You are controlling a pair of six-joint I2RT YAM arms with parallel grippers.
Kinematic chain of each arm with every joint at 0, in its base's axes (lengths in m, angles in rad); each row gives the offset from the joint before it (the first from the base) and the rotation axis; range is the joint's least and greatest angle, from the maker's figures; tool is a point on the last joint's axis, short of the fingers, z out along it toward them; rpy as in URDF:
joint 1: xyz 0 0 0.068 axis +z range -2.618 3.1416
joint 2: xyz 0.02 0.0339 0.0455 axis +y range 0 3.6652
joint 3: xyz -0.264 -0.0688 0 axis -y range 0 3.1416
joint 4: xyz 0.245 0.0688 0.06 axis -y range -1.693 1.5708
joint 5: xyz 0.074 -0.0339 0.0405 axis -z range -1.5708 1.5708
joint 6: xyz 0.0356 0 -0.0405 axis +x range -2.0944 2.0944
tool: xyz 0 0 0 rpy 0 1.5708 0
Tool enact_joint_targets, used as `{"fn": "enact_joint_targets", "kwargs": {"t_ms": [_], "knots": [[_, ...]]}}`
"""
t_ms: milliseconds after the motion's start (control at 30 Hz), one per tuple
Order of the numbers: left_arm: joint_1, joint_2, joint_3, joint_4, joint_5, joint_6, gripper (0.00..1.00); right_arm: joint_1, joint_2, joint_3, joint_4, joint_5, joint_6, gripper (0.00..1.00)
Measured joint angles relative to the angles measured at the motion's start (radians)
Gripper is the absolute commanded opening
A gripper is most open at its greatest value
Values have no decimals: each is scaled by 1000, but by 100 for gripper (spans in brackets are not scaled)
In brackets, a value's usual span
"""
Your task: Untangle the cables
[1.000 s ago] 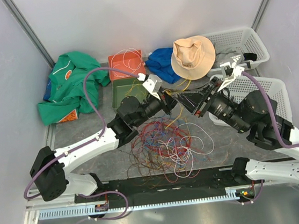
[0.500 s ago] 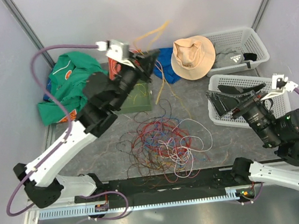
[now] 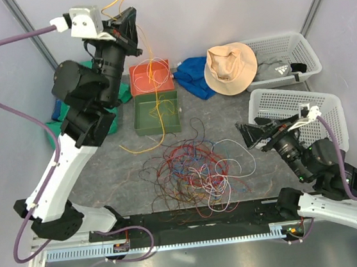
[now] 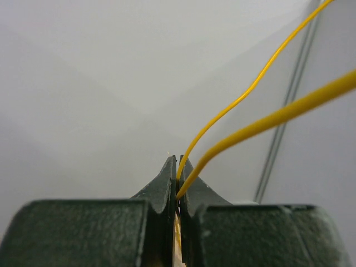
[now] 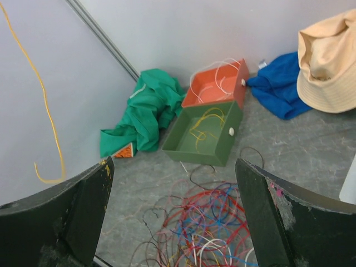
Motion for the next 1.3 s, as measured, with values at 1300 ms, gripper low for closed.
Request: {"fn": "enact_joint_targets", "kwargs": {"t_ms": [1300], "knots": [[402,293,-301,-11,95,-139,2,0,-23,-233,-15,40,35,98]]}}
